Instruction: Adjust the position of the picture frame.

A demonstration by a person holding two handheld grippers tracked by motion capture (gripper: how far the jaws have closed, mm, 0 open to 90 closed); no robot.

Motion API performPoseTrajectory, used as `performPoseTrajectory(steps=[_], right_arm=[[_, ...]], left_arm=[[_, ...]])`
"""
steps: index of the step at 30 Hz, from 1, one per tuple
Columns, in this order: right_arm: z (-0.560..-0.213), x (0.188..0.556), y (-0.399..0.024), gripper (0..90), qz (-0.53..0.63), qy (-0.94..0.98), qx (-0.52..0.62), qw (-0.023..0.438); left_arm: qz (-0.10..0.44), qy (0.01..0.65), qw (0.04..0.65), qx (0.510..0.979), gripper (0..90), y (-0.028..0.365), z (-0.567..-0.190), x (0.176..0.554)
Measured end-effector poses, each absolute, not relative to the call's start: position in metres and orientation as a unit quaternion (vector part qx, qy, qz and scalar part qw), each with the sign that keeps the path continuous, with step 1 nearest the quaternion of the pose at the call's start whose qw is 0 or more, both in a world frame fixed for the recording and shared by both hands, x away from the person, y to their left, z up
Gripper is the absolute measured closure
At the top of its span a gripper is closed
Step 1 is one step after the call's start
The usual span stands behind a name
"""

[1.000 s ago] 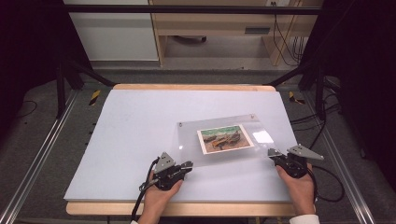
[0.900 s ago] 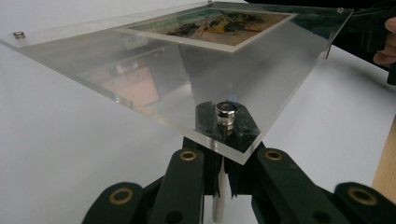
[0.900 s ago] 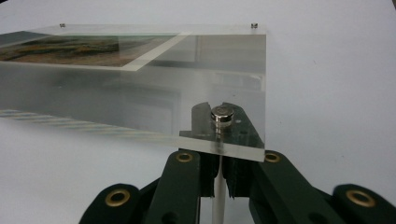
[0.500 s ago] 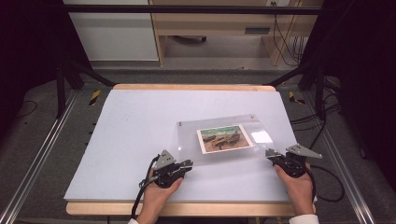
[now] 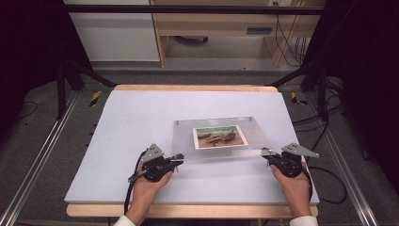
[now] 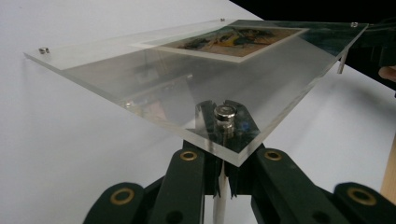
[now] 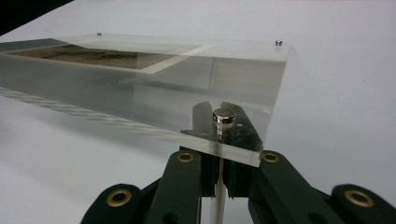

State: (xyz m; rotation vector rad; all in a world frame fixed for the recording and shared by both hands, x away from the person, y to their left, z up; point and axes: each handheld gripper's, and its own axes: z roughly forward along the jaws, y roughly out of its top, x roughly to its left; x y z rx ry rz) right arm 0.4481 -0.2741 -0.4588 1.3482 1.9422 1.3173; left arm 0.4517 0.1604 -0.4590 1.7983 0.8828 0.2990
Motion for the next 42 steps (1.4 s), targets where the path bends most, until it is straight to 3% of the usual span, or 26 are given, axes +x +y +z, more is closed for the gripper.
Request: performPoseTrajectory(steps=[13, 42], right_arm=[[-0.44, 0.449, -0.24, 84.8, 0.485, 0.683, 0.484, 0.253], [-0.43, 0.459, -0.181, 84.3, 0.497, 0.671, 0.477, 0.272]], left_arm=[[0.177, 0.378, 0.535, 0.735, 83.1, 0.184, -0.441, 0.455], [0.231, 0.392, 0.541, 0.708, 83.3, 0.235, -0.424, 0.459]])
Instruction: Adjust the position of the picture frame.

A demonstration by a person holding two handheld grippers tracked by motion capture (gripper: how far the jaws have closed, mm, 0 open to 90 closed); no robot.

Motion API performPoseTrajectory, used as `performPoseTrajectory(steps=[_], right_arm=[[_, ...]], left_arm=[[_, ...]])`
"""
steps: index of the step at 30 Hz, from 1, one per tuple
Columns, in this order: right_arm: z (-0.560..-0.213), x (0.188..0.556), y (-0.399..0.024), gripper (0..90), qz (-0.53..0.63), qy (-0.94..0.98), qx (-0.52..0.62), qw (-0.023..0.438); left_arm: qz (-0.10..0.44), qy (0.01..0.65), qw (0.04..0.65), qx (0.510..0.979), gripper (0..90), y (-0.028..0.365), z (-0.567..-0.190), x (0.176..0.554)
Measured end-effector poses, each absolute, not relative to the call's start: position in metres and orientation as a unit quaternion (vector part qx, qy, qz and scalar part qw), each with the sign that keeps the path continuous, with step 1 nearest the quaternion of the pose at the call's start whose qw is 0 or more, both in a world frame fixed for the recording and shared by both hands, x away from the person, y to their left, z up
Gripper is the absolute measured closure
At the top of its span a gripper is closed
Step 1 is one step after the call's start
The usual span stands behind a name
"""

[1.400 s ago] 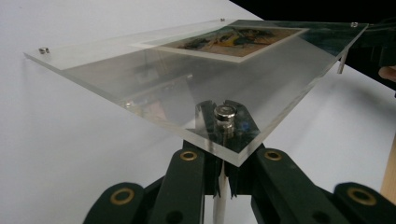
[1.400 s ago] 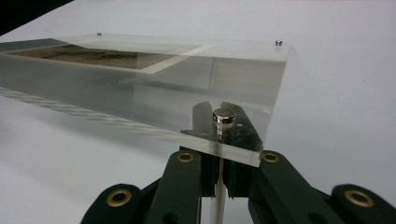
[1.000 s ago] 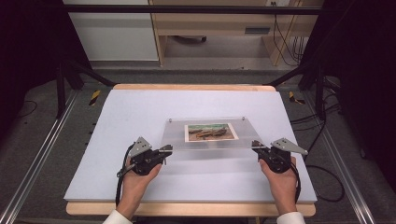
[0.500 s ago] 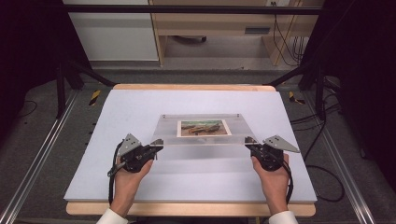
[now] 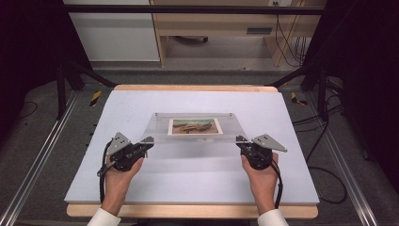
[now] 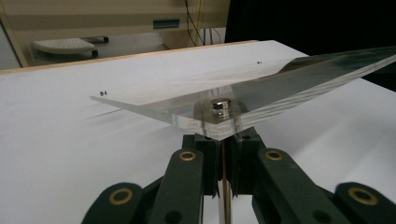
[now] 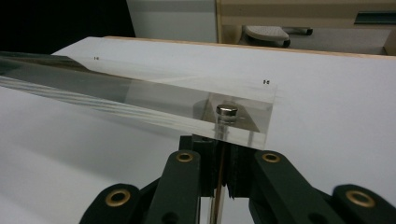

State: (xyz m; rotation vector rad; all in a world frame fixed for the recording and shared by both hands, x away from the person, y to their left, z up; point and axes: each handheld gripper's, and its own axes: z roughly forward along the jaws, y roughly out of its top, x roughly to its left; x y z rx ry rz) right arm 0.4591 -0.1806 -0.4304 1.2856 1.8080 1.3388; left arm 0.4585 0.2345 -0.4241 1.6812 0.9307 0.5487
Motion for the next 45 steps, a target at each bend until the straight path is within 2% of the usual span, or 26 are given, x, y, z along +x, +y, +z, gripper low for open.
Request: performPoseTrajectory(steps=[10, 24, 33, 45], right_arm=[[-0.436, 0.463, -0.16, 83.8, 0.493, 0.674, 0.476, 0.275], [-0.443, 0.461, -0.164, 83.8, 0.483, 0.675, 0.484, 0.279], [-0.458, 0.456, -0.162, 84.3, 0.461, 0.701, 0.48, 0.256], [-0.477, 0.46, -0.17, 84.5, 0.43, 0.705, 0.509, 0.242]], left_arm=[[0.237, 0.397, 0.545, 0.699, 83.4, 0.251, -0.429, 0.464], [0.233, 0.398, 0.539, 0.704, 83.3, 0.245, -0.443, 0.47], [0.226, 0.41, 0.49, 0.735, 83.9, 0.245, -0.457, 0.468], [0.207, 0.418, 0.456, 0.758, 83.7, 0.231, -0.474, 0.473]])
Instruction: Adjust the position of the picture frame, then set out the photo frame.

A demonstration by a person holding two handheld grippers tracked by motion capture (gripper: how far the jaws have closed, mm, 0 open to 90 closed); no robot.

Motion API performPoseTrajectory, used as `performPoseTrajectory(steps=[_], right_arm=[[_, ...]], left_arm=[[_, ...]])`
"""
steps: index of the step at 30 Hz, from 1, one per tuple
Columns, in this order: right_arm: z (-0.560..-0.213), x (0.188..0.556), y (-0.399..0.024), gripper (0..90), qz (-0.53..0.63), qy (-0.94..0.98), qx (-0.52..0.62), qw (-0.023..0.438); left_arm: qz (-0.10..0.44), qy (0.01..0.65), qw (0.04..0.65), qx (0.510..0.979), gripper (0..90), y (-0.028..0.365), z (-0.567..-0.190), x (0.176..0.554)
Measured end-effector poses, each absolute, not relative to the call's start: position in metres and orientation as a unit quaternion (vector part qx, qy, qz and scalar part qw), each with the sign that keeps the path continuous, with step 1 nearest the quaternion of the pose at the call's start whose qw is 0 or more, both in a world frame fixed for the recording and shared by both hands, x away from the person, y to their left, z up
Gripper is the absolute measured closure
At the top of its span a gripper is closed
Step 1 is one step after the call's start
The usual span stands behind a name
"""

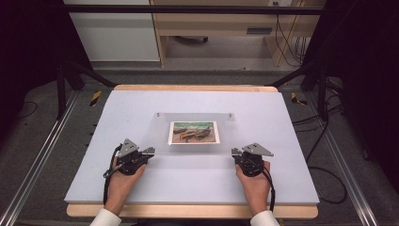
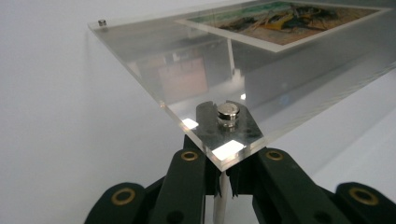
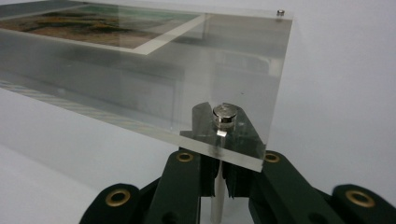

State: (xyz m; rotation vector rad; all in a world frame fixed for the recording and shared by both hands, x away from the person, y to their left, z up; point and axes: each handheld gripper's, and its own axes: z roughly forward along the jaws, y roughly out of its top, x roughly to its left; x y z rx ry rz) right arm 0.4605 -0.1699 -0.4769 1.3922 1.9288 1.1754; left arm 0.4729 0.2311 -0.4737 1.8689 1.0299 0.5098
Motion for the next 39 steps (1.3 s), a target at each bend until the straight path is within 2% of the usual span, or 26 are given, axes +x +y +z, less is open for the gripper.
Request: performPoseTrajectory(steps=[9, 11, 13, 17, 21, 27, 31, 34, 39], right_arm=[[-0.479, 0.461, -0.172, 84.3, 0.42, 0.714, 0.512, 0.227], [-0.479, 0.461, -0.173, 82.9, 0.417, 0.719, 0.508, 0.227], [-0.478, 0.46, -0.174, 77.1, 0.417, 0.725, 0.504, 0.218], [-0.473, 0.451, -0.177, 58.3, 0.399, 0.759, 0.476, 0.195], [-0.468, 0.443, -0.186, 37.0, 0.388, 0.765, 0.466, 0.215], [-0.457, 0.441, -0.202, 16.1, 0.41, 0.745, 0.475, 0.227], [-0.45, 0.441, -0.207, 8.7, 0.429, 0.738, 0.468, 0.229], [-0.446, 0.442, -0.206, 8.9, 0.438, 0.736, 0.459, 0.237], [-0.438, 0.448, -0.2, 10.1, 0.44, 0.74, 0.447, 0.243]], left_arm=[[0.202, 0.422, 0.448, 0.761, 83.4, 0.231, -0.477, 0.475], [0.198, 0.425, 0.449, 0.76, 80.9, 0.231, -0.477, 0.475], [0.2, 0.428, 0.445, 0.761, 73.7, 0.232, -0.475, 0.473], [0.203, 0.42, 0.433, 0.771, 43.7, 0.235, -0.47, 0.467], [0.196, 0.412, 0.422, 0.783, 28.5, 0.236, -0.47, 0.464], [0.189, 0.404, 0.44, 0.779, 7.4, 0.24, -0.462, 0.461], [0.172, 0.398, 0.465, 0.772, 4.5, 0.25, -0.454, 0.46], [0.161, 0.4, 0.488, 0.759, 4.6, 0.256, -0.449, 0.462], [0.156, 0.381, 0.487, 0.77, 5.4, 0.251, -0.438, 0.469]])
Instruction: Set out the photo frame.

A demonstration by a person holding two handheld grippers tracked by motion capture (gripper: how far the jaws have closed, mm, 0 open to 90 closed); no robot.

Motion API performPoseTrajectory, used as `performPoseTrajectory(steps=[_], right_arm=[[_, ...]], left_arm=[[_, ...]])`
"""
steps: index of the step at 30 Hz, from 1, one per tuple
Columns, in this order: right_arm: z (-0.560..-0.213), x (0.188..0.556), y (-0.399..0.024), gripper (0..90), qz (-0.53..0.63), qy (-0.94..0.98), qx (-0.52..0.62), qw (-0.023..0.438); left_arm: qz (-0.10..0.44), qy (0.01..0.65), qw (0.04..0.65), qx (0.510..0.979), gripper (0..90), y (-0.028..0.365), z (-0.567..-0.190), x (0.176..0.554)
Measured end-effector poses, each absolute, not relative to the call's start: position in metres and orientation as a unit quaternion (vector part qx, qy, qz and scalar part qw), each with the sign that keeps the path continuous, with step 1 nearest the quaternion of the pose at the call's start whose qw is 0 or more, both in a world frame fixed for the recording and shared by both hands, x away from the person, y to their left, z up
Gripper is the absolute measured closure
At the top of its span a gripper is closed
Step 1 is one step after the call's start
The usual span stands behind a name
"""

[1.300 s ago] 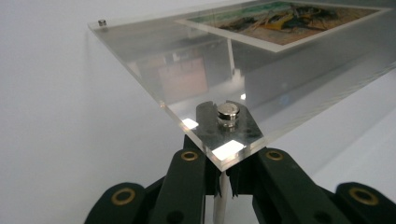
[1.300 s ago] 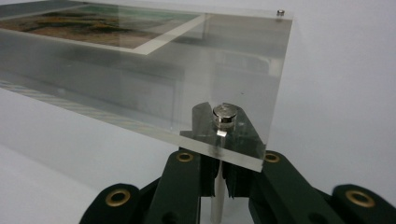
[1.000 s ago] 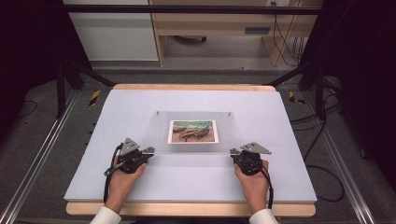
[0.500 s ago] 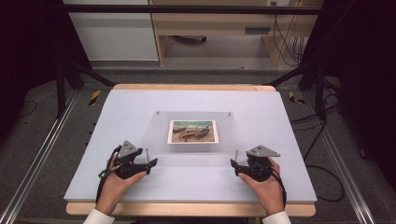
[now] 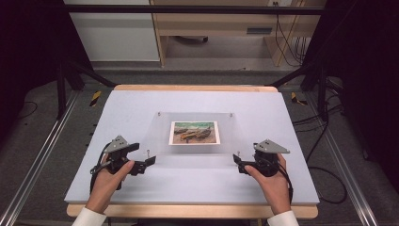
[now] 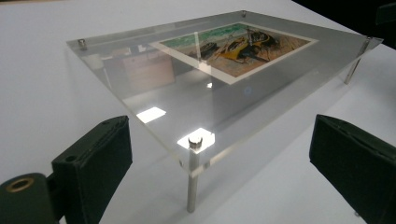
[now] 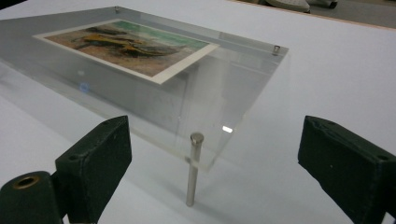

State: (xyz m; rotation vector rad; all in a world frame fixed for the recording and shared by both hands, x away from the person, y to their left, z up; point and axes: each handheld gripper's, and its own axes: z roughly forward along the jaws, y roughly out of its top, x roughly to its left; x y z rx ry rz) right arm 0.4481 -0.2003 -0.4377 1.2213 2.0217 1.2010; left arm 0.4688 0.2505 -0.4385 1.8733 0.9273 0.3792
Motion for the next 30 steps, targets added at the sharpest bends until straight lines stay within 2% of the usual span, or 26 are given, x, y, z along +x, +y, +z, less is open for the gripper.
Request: performPoseTrajectory(steps=[9, 20, 30], right_arm=[[-0.429, 0.494, -0.188, 21.0, 0.443, 0.755, 0.448, 0.184], [-0.446, 0.498, -0.19, 18.3, 0.455, 0.745, 0.468, 0.134], [-0.454, 0.509, -0.192, 16.6, 0.462, 0.728, 0.499, 0.093]], left_arm=[[0.134, 0.411, 0.472, 0.769, 8.0, 0.238, -0.438, 0.507], [0.118, 0.449, 0.477, 0.746, 7.5, 0.232, -0.455, 0.505], [0.072, 0.468, 0.489, 0.733, 8.0, 0.24, -0.462, 0.515]])
